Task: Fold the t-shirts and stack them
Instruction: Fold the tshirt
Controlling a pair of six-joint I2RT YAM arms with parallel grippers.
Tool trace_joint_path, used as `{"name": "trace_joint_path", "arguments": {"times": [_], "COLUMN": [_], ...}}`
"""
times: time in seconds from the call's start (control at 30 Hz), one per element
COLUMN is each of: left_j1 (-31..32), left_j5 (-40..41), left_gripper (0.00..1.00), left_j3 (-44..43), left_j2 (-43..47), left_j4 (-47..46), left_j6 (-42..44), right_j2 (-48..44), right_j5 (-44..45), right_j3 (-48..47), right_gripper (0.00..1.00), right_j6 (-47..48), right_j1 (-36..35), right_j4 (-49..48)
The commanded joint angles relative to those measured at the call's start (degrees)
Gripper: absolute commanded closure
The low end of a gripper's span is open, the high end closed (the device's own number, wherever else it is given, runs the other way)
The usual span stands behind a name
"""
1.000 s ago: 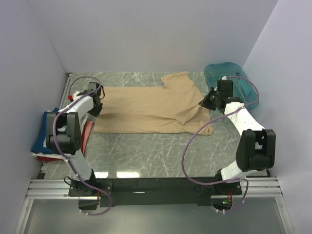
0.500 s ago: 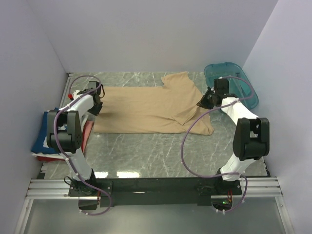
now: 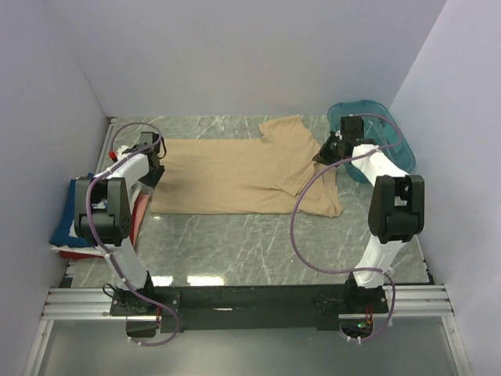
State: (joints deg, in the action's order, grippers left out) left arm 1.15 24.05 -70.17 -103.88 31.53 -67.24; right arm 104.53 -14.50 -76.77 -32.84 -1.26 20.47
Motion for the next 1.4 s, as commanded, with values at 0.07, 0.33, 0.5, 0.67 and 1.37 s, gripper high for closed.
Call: {"name": "trace_joint_path", "arguments": {"times": [0.07,0.33,0.5,0.67,1.37], "left_j1": [-0.18,-0.09,1.48,7.72,14.41], "left_j5": [-1.73,-5.42,-7.71,-8.49,-11.40], "left_gripper": [0.55,0.46,0.46,0.46,0.47], "left_j3": [1.87,6.53,11.10,13.57,19.63], "left_j2": [3.40,10.26,14.75,18.09,26.79], "left_j4": [-3.57,-6.21,-8.32,-9.82,-12.63], "left_j6": [1.76,2.99,3.08,3.78,8.09], "right_j2": [1.81,5.77,2.45,-4.41,-5.22], "right_j5": [0.18,0.44,1.84,3.78,5.71], "right_j3": [-4.96,-8.40,-5.85,3.43,19.21], "right_gripper": [1.00,0.77,0.46,0.42,0.55], "right_j6": [1.20,1.55,1.90,1.03,-4.86], "right_j1": [-0.33,-0.94,-1.90,-4.71,-13.24], "right_j4": [0.89,2.56,1.33,-2.87,-14.67]}}
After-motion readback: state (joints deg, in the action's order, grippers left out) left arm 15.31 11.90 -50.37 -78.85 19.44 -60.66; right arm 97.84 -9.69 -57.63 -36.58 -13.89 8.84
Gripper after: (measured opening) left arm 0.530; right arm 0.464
